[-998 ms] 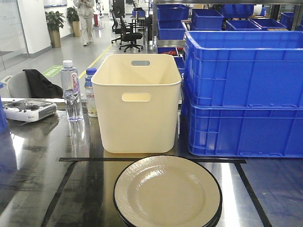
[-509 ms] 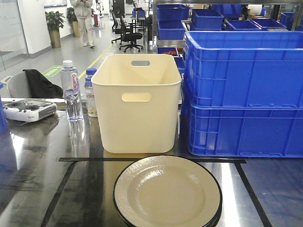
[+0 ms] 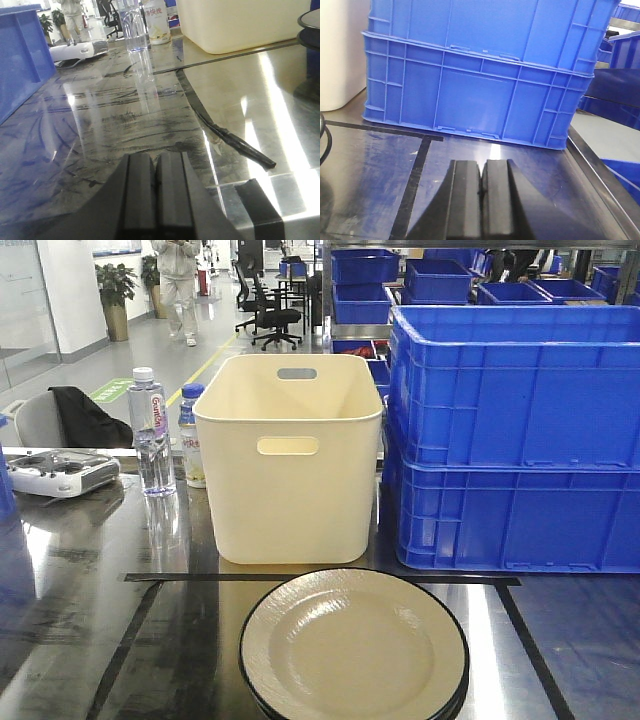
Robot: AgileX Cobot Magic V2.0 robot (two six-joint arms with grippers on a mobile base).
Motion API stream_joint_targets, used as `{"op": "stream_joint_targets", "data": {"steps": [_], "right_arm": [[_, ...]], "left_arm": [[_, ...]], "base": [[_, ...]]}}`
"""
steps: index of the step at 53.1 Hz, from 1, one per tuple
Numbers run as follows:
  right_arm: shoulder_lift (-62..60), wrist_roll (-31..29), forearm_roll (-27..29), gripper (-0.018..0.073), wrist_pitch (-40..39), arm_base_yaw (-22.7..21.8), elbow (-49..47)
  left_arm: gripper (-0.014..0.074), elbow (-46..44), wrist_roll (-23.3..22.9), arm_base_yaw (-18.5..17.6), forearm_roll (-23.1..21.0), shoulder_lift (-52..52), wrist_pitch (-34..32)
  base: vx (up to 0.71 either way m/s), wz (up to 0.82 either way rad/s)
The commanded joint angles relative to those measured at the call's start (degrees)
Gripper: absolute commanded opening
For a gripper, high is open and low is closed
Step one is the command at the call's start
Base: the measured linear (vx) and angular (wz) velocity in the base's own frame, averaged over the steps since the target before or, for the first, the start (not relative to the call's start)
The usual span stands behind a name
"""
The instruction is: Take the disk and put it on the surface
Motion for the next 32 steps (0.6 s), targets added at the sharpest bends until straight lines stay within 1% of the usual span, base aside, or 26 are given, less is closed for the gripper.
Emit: {"op": "stream_joint_targets", "data": {"steps": [1,6,8,11,14,16,18,22,26,29,32], "right_arm": [[0.2,-0.1,0.1,-0.0009,-4.8,-0.1,-1.6],[0.2,2.4,2.0,-0.0009,-4.3,-0.1,-1.6],[0.2,4.7,2.2,-0.0009,-3.7,-0.1,-1.6],[0.2,10.1,1.1,-0.0009,-2.0,-0.1,-1.6],[-0.1,17.6,-3.2,-0.0009,0.3,-0.1,-1.6],[-0.8,23.1,-7.0,-0.0009,2.1,-0.1,-1.6],[-2.1,29.8,-12.1,-0.0009,3.5,-0.1,-1.2],[-5.7,40.5,-20.5,-0.0009,3.8,-0.1,1.5],[-10.1,45.2,-26.1,-0.0009,3.8,-0.1,5.2],[-14.0,46.2,-27.5,-0.0009,3.8,-0.1,8.3],[-18.3,46.3,-27.7,-0.0009,3.8,-0.1,12.2]], "left_arm": [[-0.0002,0.8,-0.7,0.1,-0.4,-0.4,-4.6],[-0.0002,0.8,-0.7,0.1,-0.4,-0.4,-4.6],[-0.0002,0.8,-0.7,0.1,-0.4,-0.4,-4.6],[-0.0002,0.8,-0.7,0.1,-0.4,-0.4,-4.6],[-0.0002,0.8,-0.7,0.1,-0.4,-0.4,-4.6],[-0.0002,0.8,-0.7,0.1,-0.4,-0.4,-4.6],[-0.0002,0.8,-0.7,0.1,-0.4,-0.4,-4.6],[-0.0002,0.8,-0.7,0.1,-0.4,-0.4,-4.6],[-0.0002,0.8,-0.7,0.1,-0.4,-0.4,-4.6],[-0.0002,0.8,-0.7,0.1,-0.4,-0.4,-4.6],[-0.0002,0.8,-0.7,0.1,-0.4,-0.4,-4.6]], "base": [[0.00,0.00],[0.00,0.00],[0.00,0.00],[0.00,0.00],[0.00,0.00],[0.00,0.00],[0.00,0.00],[0.00,0.00],[0.00,0.00],[0.00,0.00],[0.00,0.00]]}}
